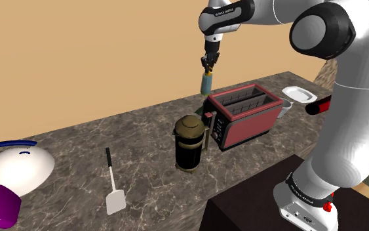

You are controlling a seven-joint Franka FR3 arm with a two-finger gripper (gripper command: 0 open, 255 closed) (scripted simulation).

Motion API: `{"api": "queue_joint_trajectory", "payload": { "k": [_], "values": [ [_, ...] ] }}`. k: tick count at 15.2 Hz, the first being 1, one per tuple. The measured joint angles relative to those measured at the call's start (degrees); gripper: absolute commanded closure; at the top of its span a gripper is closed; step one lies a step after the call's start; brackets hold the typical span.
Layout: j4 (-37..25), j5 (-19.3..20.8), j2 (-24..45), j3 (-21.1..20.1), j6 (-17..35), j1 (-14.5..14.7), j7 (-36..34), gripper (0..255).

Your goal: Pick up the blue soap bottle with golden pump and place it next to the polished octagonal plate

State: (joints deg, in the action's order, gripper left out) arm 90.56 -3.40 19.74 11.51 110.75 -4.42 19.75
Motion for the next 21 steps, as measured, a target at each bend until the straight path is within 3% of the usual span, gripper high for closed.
{"api": "queue_joint_trajectory", "payload": {
  "k": [21],
  "values": [
    [-16.53,0.12,0.09,0.21,-16.41,-0.49,-0.28,255]
  ]
}}
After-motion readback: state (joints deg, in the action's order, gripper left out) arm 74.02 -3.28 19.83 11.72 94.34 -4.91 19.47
